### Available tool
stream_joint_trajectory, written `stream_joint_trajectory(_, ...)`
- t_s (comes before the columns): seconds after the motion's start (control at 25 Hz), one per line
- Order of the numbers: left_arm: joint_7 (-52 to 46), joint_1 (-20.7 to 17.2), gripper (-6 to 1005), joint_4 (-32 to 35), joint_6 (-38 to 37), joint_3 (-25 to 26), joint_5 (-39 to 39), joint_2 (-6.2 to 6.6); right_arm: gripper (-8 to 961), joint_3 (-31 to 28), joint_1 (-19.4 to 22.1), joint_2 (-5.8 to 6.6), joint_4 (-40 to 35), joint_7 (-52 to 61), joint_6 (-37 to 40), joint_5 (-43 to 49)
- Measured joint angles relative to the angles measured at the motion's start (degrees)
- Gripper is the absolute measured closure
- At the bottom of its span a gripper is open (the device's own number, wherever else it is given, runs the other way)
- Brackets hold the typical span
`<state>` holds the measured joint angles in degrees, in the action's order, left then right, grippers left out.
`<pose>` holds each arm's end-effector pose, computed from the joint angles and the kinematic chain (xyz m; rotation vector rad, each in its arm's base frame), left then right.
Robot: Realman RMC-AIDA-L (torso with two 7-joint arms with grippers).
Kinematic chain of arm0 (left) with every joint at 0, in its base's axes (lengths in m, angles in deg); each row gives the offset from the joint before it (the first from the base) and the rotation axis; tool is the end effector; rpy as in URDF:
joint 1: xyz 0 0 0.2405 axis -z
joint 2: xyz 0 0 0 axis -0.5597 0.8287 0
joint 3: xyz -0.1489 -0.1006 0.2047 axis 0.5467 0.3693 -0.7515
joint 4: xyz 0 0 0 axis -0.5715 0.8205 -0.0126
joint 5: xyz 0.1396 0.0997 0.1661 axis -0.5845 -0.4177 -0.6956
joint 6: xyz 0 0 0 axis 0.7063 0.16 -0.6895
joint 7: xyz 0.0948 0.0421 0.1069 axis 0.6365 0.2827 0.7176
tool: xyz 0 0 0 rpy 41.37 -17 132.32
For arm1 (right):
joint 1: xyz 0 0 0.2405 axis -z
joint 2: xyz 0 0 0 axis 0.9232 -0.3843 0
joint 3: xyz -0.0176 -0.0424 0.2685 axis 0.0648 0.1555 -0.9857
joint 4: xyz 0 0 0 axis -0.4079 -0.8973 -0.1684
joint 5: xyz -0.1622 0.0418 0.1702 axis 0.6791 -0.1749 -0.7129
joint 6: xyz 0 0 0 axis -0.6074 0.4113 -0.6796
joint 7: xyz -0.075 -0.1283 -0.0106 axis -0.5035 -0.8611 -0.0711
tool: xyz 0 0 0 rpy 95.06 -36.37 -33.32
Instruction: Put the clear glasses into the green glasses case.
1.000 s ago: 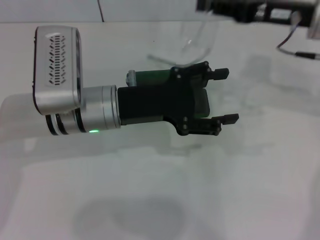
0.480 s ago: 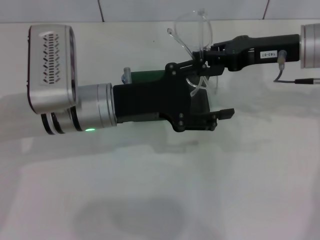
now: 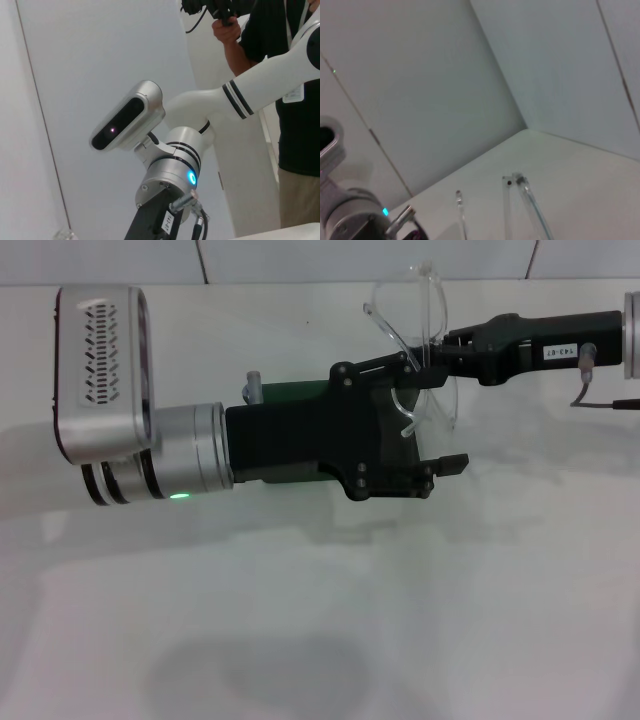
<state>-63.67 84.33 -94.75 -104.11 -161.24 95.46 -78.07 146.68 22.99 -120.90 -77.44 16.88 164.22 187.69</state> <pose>-0.1945 0.3639 -0.0865 -2.7069 0.2695 -1.1143 0.1894 0.4419 0.0046 -2.8159 0.7661 0.7484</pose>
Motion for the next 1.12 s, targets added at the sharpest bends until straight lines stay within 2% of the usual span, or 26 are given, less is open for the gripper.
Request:
stream_joint_trajectory(0.44,0.0,0.4,183,0.0,0.0,0.0,0.0,0.09,839,0.2,-0.4,-0.27,-1.7,-1.4,3.2,6.8)
stream_joint_trajectory(0.68,0.0,0.6,183,-0.2,0.1,-0.3,0.0,0.09,840,0.2,-0.3,-0.16,-2.8,-2.3,4.6,7.5)
stream_joint_trajectory(0.92,0.3,-0.1,183,-0.3,-1.3,0.1,0.0,0.68,840,-0.5,3.4,-0.12,-9.6,-2.5,2.7,7.4)
stream_joint_trajectory(1.12,0.4,-2.9,183,-0.9,-4.8,0.0,4.0,1.50,839,-0.3,6.9,-1.37,-17.5,-2.9,-1.8,7.4)
